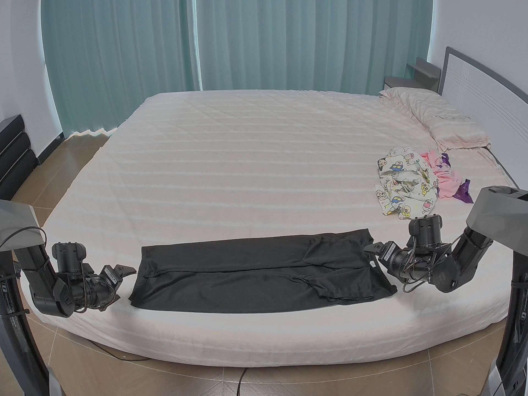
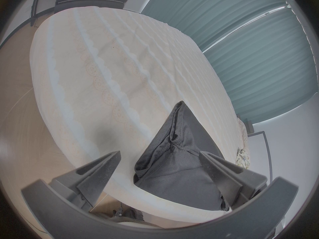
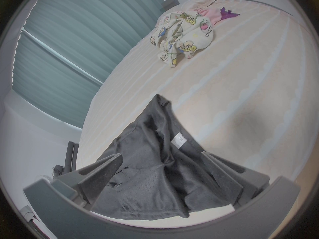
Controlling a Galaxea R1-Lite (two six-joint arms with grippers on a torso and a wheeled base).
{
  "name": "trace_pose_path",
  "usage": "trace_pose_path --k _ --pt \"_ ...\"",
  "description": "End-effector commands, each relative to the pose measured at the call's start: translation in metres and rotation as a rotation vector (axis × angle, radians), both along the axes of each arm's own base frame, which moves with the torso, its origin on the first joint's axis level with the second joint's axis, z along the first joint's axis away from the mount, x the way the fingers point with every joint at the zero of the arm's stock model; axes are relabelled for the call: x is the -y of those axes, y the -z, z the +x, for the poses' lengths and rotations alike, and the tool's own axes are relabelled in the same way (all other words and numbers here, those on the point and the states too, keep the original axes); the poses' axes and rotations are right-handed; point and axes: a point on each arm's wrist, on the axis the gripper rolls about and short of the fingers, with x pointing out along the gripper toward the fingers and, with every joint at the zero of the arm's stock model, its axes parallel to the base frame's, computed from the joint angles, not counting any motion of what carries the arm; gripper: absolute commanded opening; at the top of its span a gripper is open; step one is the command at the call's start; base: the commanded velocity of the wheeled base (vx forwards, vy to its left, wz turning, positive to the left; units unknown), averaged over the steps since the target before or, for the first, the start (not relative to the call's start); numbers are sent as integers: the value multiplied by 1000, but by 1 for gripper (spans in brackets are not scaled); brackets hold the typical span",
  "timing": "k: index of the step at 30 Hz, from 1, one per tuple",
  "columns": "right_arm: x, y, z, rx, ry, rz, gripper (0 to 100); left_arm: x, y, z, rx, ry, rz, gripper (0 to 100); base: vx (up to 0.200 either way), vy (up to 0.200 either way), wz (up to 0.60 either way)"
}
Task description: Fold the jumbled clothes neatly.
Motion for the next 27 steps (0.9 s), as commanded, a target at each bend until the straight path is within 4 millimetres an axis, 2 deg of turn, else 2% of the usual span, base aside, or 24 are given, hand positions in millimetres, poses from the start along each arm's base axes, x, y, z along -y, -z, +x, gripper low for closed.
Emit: trace_pose_path --k 1,4,13,15,19,24,27 --pt "12 -14 -12 9 33 10 100 -1 -2 2 7 -14 -6 100 0 0 0" --pt "14 -15 -21 -10 45 22 100 -4 -2 1 8 -33 -6 100 0 0 0" --pt "17 -1 -59 -24 56 158 100 -5 -13 1 40 -40 1 100 200 0 0" --pt "19 -4 -64 21 51 189 100 -5 -18 -1 51 -39 2 100 200 0 0" --pt "17 -3 -71 35 31 201 100 -1 -19 -4 49 -26 6 100 200 0 0" --pt "16 -3 -72 35 26 200 100 2 -19 -9 48 13 15 100 0 0 0" --pt "14 -4 -73 36 16 200 100 2 -14 -7 63 129 114 100 0 0 0"
